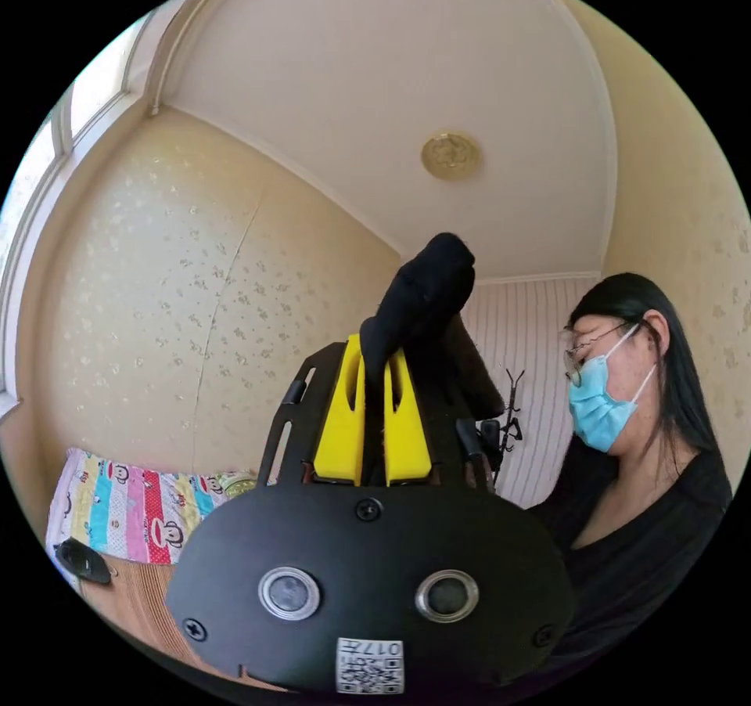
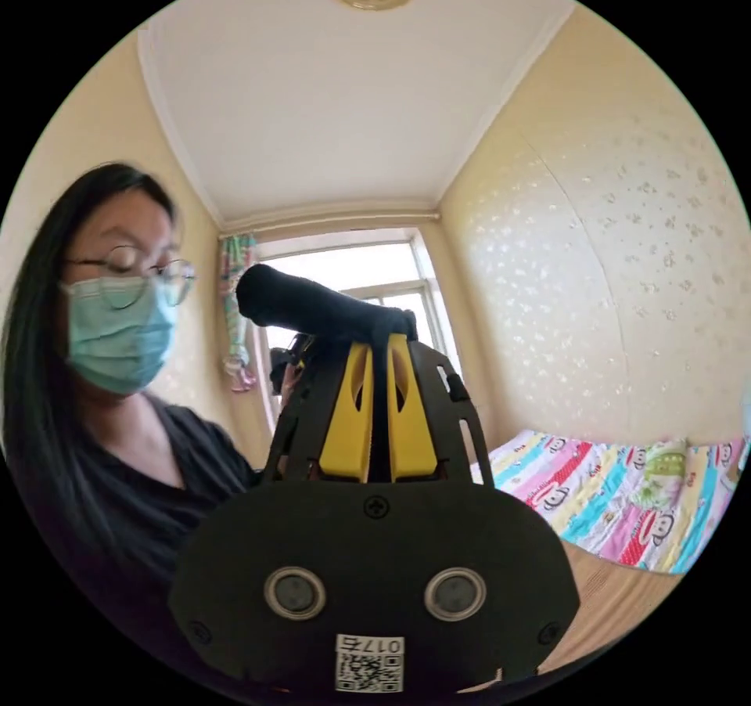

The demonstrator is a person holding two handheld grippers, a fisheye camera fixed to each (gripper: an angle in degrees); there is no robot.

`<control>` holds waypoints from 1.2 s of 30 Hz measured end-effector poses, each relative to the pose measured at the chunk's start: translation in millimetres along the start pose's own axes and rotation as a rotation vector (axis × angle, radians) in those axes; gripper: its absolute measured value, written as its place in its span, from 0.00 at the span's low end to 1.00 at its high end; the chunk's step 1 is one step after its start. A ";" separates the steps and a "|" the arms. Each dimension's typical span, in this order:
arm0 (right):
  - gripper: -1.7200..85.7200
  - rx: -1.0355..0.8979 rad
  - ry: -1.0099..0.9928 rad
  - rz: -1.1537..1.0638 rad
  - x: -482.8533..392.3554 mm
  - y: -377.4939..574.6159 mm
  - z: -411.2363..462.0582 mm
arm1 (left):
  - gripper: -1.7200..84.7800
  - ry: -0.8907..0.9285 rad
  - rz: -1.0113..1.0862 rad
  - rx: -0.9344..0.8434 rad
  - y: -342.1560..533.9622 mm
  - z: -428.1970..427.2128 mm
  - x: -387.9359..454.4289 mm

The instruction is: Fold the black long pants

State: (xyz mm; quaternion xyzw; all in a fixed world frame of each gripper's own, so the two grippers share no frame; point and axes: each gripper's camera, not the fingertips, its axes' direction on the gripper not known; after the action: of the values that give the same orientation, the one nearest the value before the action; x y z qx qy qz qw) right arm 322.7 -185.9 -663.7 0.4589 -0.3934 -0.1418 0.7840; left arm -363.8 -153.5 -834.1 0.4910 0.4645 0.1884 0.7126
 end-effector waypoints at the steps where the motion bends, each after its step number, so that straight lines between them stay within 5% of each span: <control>1: 0.06 -0.014 0.048 0.011 13.3 -6.4 14.1 | 0.04 -0.035 -0.020 -0.026 -5.0 16.5 -15.0; 6: 0.07 -0.290 0.503 0.109 203.3 -71.2 179.4 | 0.11 -0.419 -0.110 -0.414 -12.1 202.5 -181.3; 10: 0.06 -0.608 0.725 0.333 313.8 -14.2 230.1 | 0.11 -0.433 -0.243 -0.660 69.1 235.1 -259.1; 14: 0.04 -0.814 0.708 0.443 366.5 153.4 233.7 | 0.09 -0.458 -0.388 -0.839 240.0 211.3 -311.6; 21: 0.03 -1.323 0.605 1.019 377.2 509.5 171.5 | 0.05 -0.396 -0.732 -1.294 515.1 163.5 -306.4; 26: 0.04 -1.277 0.529 1.244 363.2 583.4 125.4 | 0.09 -0.409 -0.744 -1.439 571.3 178.8 -284.1; 36: 0.10 -1.094 0.661 1.247 394.1 624.6 124.5 | 0.05 -0.303 -0.895 -1.414 649.7 222.3 -150.9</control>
State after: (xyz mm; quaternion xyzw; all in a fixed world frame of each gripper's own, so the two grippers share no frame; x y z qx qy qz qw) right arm 399.4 -155.0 80.7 -0.2596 -0.2025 0.2821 0.9011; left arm -128.8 -89.1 -174.6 -0.2799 0.2875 0.0668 0.9135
